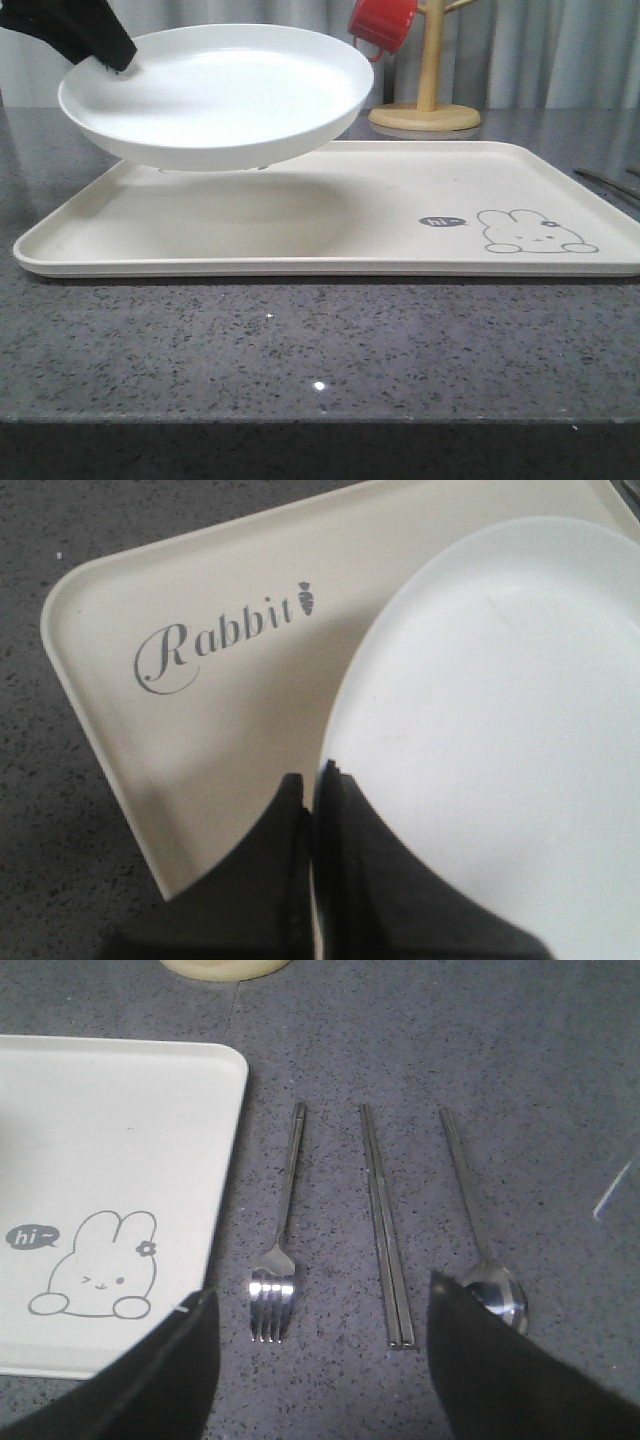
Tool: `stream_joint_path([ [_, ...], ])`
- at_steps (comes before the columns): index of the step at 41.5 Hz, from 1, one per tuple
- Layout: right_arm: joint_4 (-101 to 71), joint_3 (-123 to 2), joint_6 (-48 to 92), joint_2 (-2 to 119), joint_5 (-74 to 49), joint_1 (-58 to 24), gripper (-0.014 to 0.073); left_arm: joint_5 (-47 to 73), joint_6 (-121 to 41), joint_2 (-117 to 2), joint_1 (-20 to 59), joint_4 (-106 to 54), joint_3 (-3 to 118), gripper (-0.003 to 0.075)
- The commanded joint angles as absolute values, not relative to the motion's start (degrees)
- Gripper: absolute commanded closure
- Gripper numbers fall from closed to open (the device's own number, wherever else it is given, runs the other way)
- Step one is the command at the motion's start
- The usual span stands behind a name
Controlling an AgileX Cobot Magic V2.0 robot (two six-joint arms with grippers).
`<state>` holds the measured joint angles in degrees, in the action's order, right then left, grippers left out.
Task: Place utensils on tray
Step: 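Lower the white plate onto the tray near the 'Rabbit' text, release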
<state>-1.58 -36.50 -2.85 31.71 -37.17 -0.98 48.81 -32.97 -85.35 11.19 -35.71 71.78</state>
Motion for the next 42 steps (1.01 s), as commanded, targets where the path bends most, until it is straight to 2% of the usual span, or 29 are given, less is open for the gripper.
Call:
stream_joint_path([
  [1, -1.0, -38.0, -2.4, 32.3, -33.3, -0.7, 0.0117, 45.8, -32.9, -83.4, 12.0, -37.5, 73.7, 0.0740],
  [8, -1.0, -38.0, -2.4, 32.3, -33.3, -0.7, 0.0117, 44.9, -32.3, -83.8, 12.0, -37.5, 73.7, 0.0741],
  [22, -1.0, -38.0, -2.4, 32.3, -33.3, -0.7, 0.0117, 44.4, -31.4, -94.1, 12.0, -38.2, 73.7, 0.0740],
  [29, -1.0, -38.0, -2.4, 32.3, -33.3, -0.7, 0.0117, 46.0, -31.4, -95.2, 12.0, -38.2, 73.7, 0.0736],
  [32, -1.0, -38.0, -2.4, 32.3, -33.3, -0.7, 0.0117, 46.4, -31.4, -95.2, 12.0, -38.0, 73.7, 0.0694],
  [37, -1.0, -38.0, -2.4, 32.3, -33.3, -0.7, 0.0117, 46.5, -31.4, -95.2, 12.0, -38.0, 73.7, 0.0567],
  [42, -1.0, -38.0, -2.4, 32.3, -33.3, -0.7, 0.0117, 46.9, -31.4, -95.2, 12.0, -38.0, 73.7, 0.0484],
])
